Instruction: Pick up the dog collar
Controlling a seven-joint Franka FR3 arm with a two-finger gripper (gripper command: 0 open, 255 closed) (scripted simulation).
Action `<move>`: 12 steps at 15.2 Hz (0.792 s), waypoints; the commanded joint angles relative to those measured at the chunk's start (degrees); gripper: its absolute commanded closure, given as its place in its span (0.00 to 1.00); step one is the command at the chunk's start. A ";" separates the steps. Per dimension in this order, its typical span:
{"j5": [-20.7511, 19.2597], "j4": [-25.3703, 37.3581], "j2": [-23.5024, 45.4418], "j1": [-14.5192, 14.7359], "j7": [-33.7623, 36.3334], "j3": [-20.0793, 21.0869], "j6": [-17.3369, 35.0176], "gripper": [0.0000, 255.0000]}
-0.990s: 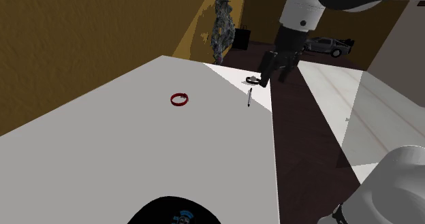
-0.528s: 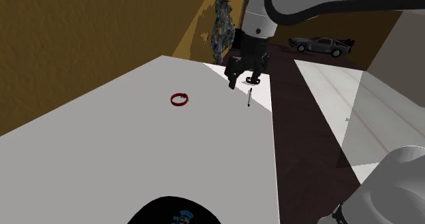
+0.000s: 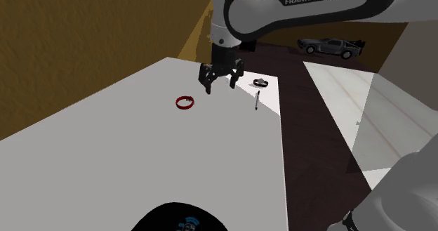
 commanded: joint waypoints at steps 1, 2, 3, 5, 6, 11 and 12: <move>-3.53 5.22 5.87 0.32 3.35 1.14 -0.39 0.00; -5.24 7.67 8.55 0.79 4.97 1.55 -0.76 0.00; -6.96 10.25 11.26 1.42 6.52 1.81 -1.26 0.00; -10.36 15.84 16.79 3.01 9.35 2.00 -2.60 0.00; -12.00 18.87 19.61 3.97 10.59 1.94 -3.45 0.00; -15.04 22.87 25.06 5.99 13.04 1.28 -3.13 0.00; -15.11 22.17 25.11 5.93 13.21 1.24 -2.41 0.00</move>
